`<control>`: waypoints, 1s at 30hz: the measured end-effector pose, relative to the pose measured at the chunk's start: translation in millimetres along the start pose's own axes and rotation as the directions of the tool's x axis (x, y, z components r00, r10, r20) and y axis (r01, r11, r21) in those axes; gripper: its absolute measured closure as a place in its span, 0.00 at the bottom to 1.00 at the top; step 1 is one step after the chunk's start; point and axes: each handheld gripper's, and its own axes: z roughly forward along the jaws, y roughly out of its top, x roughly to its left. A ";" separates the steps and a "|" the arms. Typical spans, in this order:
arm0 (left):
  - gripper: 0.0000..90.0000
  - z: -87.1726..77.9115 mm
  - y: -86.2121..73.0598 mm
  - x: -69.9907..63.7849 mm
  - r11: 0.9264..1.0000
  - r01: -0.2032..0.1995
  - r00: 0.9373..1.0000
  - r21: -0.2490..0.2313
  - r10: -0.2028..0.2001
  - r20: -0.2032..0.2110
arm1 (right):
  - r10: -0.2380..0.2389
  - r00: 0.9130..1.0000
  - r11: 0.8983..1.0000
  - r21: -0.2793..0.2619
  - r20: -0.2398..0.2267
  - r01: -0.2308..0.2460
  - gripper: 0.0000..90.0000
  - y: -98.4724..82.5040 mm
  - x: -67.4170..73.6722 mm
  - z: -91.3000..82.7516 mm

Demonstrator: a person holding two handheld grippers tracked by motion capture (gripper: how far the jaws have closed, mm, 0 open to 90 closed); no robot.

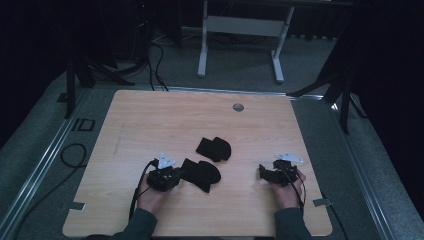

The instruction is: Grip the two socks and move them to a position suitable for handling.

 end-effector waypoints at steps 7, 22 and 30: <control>0.86 -7.1 3.2 -3.6 0.998 -0.009 1.000 -0.057 0.009 -0.002 | 0.001 1.000 1.000 -0.001 0.000 -0.001 0.18 -0.2 0.7 -0.3; 0.94 17.0 -2.6 -22.8 0.996 -0.086 0.996 0.029 0.086 0.002 | -0.008 1.000 1.000 -0.009 -0.010 0.008 0.31 0.4 8.3 -1.8; 0.94 16.0 -1.5 -19.3 0.995 -0.086 0.996 0.047 0.085 0.015 | -0.057 0.997 0.998 0.022 -0.053 0.058 0.51 4.0 27.6 -7.5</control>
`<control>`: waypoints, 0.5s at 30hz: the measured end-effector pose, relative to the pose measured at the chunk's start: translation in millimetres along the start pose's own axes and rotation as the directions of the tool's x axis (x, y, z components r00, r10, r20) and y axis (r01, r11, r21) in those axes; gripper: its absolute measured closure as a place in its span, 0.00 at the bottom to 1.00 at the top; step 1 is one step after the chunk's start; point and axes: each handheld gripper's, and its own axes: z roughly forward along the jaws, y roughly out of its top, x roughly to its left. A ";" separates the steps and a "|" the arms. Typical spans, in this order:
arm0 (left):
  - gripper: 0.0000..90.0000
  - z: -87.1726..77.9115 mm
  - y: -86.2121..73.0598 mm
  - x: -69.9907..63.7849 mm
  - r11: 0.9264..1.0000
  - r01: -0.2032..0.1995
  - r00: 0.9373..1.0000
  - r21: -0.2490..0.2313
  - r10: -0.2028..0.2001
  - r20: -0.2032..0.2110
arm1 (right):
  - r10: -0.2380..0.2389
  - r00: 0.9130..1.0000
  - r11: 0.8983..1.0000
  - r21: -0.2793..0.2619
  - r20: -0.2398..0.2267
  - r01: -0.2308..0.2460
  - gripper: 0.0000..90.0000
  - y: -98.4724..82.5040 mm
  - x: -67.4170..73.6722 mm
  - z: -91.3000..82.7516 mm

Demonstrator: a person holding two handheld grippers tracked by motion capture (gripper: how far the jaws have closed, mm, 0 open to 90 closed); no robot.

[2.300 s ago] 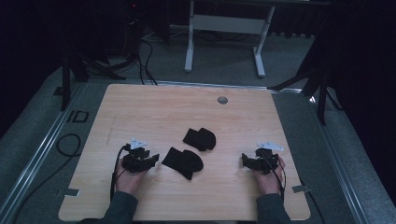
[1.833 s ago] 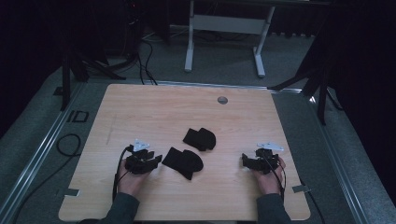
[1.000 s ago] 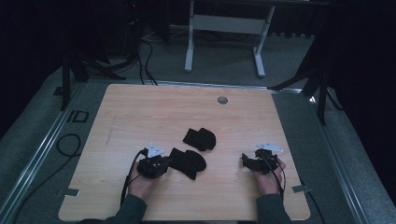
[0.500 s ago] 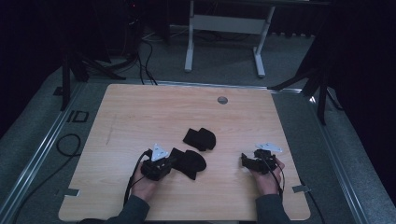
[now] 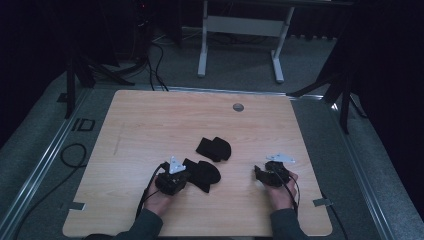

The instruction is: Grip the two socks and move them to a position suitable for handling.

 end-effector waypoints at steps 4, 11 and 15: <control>0.94 -1.8 0.0 2.9 1.000 -0.010 1.000 0.013 0.010 0.008 | -0.059 0.997 0.998 -0.013 -0.055 0.058 0.57 5.0 23.2 -3.2; 0.94 -1.7 0.2 3.7 1.000 -0.013 1.000 0.016 0.013 0.015 | -0.157 0.958 0.987 -0.072 -0.240 0.144 0.84 11.3 76.4 -10.3; 0.94 -1.5 0.1 2.6 1.000 -0.014 1.000 0.013 0.014 0.008 | -0.196 0.927 0.979 -0.116 -0.320 0.167 0.90 13.8 100.4 -14.5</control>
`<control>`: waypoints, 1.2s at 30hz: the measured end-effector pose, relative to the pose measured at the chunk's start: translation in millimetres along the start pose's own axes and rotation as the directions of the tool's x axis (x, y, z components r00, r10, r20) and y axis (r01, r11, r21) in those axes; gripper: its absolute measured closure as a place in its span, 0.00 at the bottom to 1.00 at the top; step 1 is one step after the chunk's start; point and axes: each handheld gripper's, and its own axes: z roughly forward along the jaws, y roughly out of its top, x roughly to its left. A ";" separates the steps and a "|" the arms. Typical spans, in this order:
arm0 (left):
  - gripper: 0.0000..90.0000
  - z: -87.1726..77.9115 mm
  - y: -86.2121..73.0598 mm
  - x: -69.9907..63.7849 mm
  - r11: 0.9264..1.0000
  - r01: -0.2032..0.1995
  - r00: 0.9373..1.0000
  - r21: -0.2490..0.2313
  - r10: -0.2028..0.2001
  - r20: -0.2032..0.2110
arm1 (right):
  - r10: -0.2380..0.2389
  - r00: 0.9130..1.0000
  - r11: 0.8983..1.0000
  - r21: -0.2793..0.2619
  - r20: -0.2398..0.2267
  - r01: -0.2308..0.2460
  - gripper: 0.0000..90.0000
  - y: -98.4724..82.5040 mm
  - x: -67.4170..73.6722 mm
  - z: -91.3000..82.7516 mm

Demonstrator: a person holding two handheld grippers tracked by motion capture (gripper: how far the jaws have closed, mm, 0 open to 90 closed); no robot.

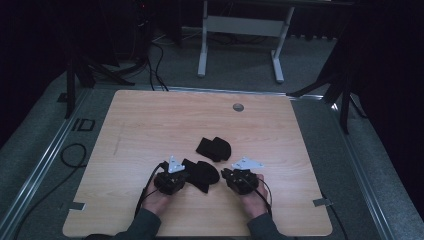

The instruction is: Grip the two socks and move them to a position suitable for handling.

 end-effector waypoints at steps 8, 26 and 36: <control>0.94 -0.1 -0.2 -1.2 1.000 0.000 1.000 0.001 0.000 -0.002 | -0.039 0.997 0.997 0.068 -0.062 0.043 0.89 -5.2 17.9 21.6; 0.93 -11.4 -2.3 22.3 0.999 0.031 0.995 0.040 -0.027 -0.095 | -0.086 0.993 0.988 0.119 -0.078 0.095 0.91 -8.2 20.7 21.0; 0.91 -17.7 -4.3 39.4 0.996 0.067 0.985 0.050 -0.058 -0.164 | -0.079 0.990 0.985 0.144 -0.114 0.095 0.91 -9.5 17.5 16.0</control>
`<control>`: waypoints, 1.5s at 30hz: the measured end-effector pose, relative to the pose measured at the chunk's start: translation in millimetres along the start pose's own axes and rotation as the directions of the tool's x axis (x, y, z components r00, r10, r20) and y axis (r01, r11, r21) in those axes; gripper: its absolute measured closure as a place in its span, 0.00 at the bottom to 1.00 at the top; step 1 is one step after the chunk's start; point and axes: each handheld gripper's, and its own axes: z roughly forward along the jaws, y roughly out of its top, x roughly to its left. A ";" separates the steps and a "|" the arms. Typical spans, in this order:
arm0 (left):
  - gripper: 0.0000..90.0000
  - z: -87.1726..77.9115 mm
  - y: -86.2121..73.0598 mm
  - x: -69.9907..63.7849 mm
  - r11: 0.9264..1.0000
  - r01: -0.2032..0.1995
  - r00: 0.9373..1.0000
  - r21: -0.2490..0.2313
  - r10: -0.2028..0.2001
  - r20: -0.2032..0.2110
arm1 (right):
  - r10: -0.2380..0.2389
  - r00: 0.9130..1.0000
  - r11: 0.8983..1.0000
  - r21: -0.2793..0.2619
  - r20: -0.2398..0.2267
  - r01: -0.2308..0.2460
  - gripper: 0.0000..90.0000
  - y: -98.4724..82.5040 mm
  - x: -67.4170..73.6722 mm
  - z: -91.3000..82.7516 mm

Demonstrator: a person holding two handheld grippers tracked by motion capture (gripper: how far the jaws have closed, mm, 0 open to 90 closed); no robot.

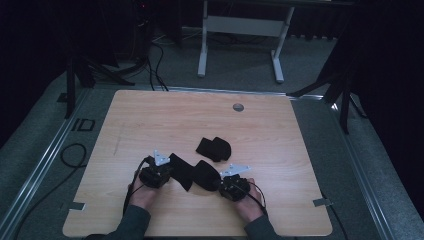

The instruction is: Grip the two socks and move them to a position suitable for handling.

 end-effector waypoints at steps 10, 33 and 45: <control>0.89 -0.7 -0.9 9.3 1.000 0.026 0.998 -0.004 -0.026 -0.057 | -0.036 0.999 0.998 0.040 -0.037 0.037 0.91 -3.0 -1.8 -7.4; 0.90 -2.2 -0.4 -39.5 0.997 -0.055 0.989 -0.045 0.061 0.134 | -0.047 0.997 0.996 0.077 -0.059 0.051 0.90 -7.8 -13.3 -17.5; 0.90 -4.0 -6.7 -44.9 0.993 -0.113 0.979 -0.014 0.114 0.171 | -0.004 0.998 0.997 0.082 -0.067 0.010 0.83 -6.9 -20.1 -26.7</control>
